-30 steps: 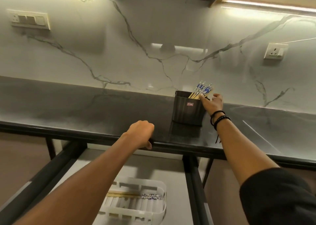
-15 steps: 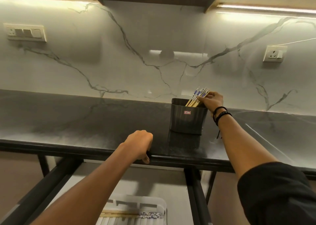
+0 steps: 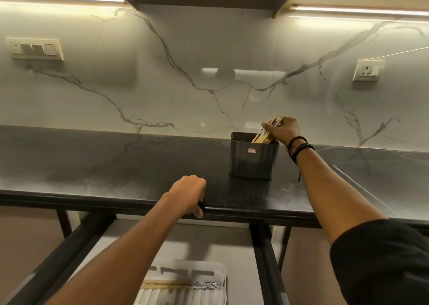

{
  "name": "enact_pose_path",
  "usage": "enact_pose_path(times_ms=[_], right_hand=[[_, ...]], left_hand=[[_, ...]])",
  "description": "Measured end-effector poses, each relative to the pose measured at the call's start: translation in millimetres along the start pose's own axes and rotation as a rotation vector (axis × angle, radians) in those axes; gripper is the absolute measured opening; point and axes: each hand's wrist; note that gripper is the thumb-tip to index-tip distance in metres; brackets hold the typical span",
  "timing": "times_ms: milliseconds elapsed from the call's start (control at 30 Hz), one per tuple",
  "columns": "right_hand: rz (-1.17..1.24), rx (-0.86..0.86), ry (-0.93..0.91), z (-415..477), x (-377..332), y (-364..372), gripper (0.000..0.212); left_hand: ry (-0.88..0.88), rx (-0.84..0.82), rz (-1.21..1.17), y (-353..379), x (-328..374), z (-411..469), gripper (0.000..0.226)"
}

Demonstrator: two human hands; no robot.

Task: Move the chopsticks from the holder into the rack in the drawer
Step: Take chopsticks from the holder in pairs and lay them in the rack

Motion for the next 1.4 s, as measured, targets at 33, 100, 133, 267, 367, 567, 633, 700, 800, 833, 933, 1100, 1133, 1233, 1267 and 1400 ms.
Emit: enact_pose_path(times_ms=[33,100,133,267,367,567,633,700,800,833,933,1100,1133,1233,1267,1400], right_hand=[[0.007,0.006,-0.006,-2,-2,-2,0.044],[0.040,0.009,-0.015,-7,-6,-7,0.037],[0.061,0.010,-0.015,-9,-8,-11,0.035],[0.165,0.020,0.014,-18,-17,-28,0.031],[0.288,0.058,0.045,-26,-23,-42,0.026],[0.478,0.187,0.064,-45,-29,-63,0.026],[0.498,0.230,0.083,-53,-28,-65,0.024],[0.563,0.259,0.121,-64,-25,-62,0.023],[0.767,0.296,0.200,-88,-21,-53,0.013],[0.834,0.311,0.226,-97,-20,-50,0.011],[1.001,0.351,0.291,-125,-15,-40,0.014],[1.252,0.279,0.385,-171,-2,-20,0.010],[1.269,0.258,0.407,-178,1,-15,0.012],[1.326,0.197,0.467,-201,6,-3,0.015],[1.345,0.174,0.480,-208,8,1,0.016],[1.396,0.020,0.496,-232,14,19,0.024]], left_hand=[[0.002,0.000,0.001,0,0,0,0.035],[0.004,0.003,0.005,0,0,0,0.035],[0.004,0.004,0.007,1,0,-1,0.036],[0.010,0.025,0.018,7,-3,-3,0.037],[0.012,0.062,0.034,13,-5,-6,0.040],[0.033,0.064,0.057,21,-8,-18,0.043],[0.056,0.065,0.037,23,-12,-22,0.049],[0.074,0.048,-0.091,25,-18,-26,0.055],[0.075,0.093,-0.387,28,-26,-36,0.062],[0.071,0.137,-0.466,31,-27,-38,0.063],[0.033,0.270,-0.660,40,-27,-46,0.062],[-0.034,0.522,-1.049,51,-11,-59,0.045],[-0.049,0.550,-1.120,55,-8,-63,0.041],[-0.076,0.533,-1.317,64,1,-71,0.028],[-0.092,0.496,-1.394,65,2,-72,0.027],[-0.191,0.376,-1.665,63,0,-75,0.042]])
Point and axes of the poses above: each hand's wrist, its own z-axis towards the middle knuckle, its own y-axis out of the palm, x = y × z, and after that the axes turned 1 degree about x, right-handed
